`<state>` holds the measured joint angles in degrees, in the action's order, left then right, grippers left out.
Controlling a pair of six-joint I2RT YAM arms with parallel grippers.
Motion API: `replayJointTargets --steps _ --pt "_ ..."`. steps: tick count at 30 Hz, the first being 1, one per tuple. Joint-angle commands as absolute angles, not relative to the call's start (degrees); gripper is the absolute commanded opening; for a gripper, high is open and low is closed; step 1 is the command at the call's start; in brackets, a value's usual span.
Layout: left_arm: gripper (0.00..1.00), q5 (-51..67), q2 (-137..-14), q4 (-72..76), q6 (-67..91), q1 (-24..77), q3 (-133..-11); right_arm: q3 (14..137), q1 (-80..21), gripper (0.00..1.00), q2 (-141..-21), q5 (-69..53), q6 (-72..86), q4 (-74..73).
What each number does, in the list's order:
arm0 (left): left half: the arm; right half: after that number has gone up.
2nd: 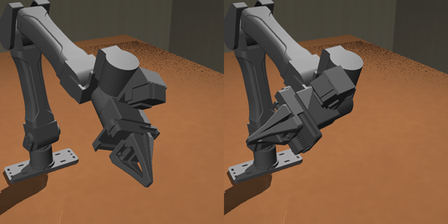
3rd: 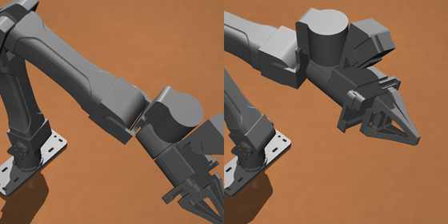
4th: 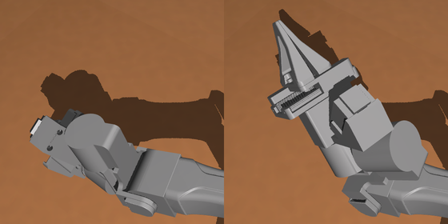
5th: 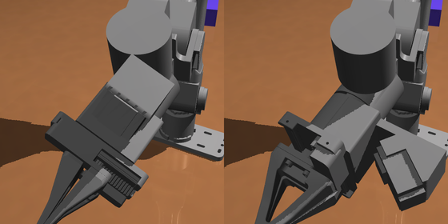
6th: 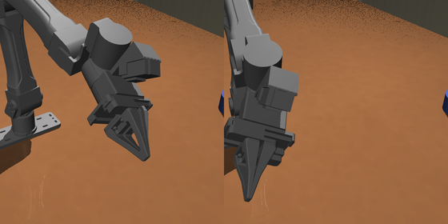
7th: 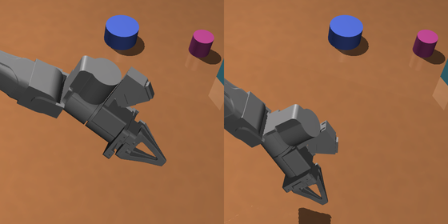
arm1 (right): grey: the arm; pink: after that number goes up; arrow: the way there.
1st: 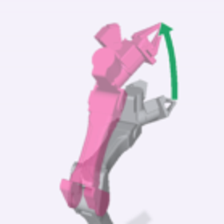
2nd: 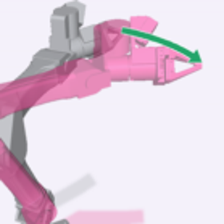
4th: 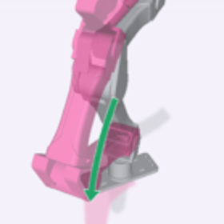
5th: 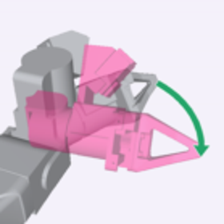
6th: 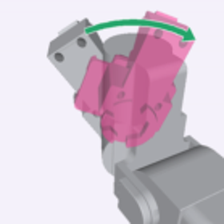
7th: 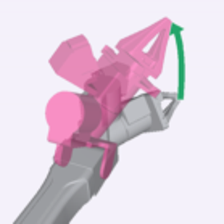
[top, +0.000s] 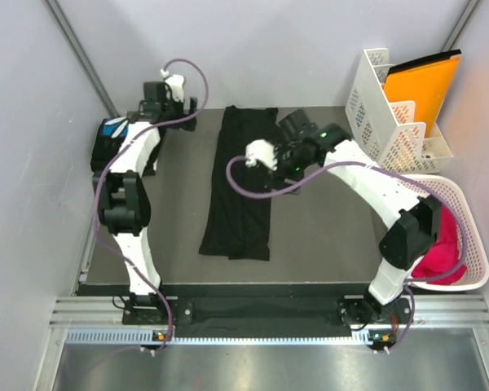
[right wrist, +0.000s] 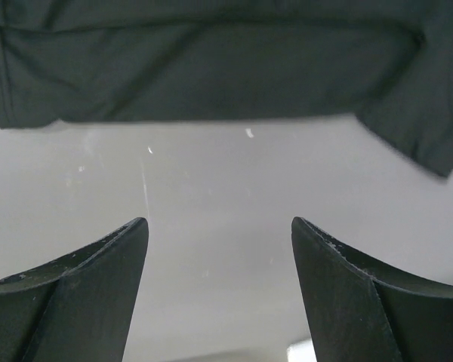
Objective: Fold and stack the t-shirts
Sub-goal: Fold the tshirt
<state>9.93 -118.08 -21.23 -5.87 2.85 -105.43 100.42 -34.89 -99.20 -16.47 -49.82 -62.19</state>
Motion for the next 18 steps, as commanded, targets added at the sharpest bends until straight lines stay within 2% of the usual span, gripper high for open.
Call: replayJointTargets --steps 1,7,12,18 --pt "0.99 0.5 -109.2 -24.0 -16.6 0.4 -106.3 95.0 -42.6 0.76 -98.0 -8.9 -53.2 -54.3" --pt "0.99 -4.3 -100.7 -29.1 -20.6 -1.2 -106.4 87.2 -53.4 0.75 -97.3 -3.5 -52.2 -45.3" --pt "0.99 -3.7 -96.2 -37.1 -25.9 -1.2 -108.8 80.4 -60.2 0.75 -98.3 -0.3 -51.9 -36.1" --pt "0.99 -7.2 -92.0 -41.1 -28.3 -1.2 -107.9 79.6 -67.8 0.74 -102.4 1.5 -47.6 -32.5"
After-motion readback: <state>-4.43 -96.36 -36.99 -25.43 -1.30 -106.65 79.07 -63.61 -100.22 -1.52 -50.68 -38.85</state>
